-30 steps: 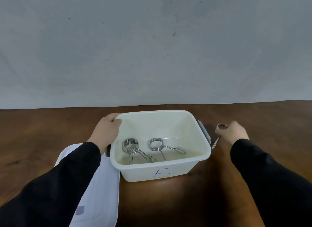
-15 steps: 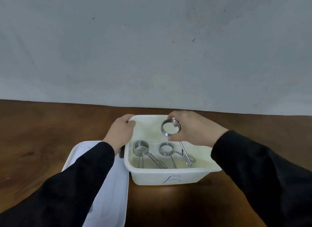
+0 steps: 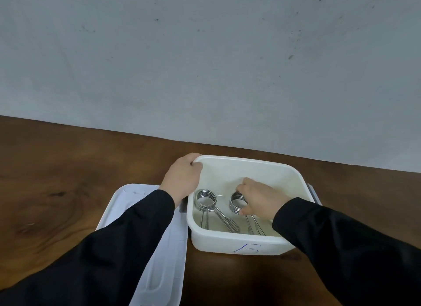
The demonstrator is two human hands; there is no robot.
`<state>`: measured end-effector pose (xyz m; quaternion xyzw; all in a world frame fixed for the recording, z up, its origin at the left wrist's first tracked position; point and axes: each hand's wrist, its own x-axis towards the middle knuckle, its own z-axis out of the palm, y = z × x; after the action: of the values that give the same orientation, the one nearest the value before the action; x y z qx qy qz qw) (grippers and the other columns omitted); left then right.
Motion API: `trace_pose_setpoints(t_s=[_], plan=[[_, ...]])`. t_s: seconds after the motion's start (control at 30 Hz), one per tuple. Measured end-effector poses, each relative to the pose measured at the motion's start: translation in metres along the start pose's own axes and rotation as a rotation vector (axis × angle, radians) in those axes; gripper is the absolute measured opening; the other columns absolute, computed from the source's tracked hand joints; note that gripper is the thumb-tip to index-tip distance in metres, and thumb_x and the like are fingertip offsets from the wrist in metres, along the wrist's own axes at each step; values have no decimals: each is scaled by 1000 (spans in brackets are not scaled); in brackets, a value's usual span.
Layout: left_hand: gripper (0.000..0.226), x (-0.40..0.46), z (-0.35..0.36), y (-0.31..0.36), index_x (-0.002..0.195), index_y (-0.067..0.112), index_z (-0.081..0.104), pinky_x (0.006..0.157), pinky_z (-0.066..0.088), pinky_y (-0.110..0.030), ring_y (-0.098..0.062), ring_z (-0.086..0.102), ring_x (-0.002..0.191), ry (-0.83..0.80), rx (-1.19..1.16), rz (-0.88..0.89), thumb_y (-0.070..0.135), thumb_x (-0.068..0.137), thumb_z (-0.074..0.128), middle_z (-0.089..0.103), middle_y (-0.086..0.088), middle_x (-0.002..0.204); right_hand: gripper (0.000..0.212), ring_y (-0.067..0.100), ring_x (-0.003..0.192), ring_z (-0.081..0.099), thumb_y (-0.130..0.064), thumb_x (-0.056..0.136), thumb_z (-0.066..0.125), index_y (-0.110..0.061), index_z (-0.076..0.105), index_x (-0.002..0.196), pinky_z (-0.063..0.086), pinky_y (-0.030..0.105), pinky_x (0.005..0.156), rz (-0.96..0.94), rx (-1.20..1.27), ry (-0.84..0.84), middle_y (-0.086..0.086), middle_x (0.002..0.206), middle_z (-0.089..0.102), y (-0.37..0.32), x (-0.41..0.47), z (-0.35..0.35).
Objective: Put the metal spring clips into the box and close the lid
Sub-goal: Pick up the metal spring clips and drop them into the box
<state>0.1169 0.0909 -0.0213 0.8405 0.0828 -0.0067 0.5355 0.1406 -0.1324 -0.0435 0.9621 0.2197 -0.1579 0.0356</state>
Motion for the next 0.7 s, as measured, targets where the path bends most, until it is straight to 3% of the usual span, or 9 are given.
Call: trace_pose_setpoints(t_s=[0.57,0.7], plan=[[37,-1,-1,2,127,25,62,74,46,-31,-20,60,95,-15,-10,-2,20,97,40,67,3,108,51,31,107,61,-39,87,75,-8,62,125,49,37,87,31,20,-11,10,120,57,1,3,10],[35,-2,-3,5,127,21,62,68,45,-25,-14,59,88,-30,-19,17,17,99,41,66,3,106,53,31,109,60,-39,87,75,-7,61,127,47,35,88,39,22,-14,11,123,58,0,1,7]])
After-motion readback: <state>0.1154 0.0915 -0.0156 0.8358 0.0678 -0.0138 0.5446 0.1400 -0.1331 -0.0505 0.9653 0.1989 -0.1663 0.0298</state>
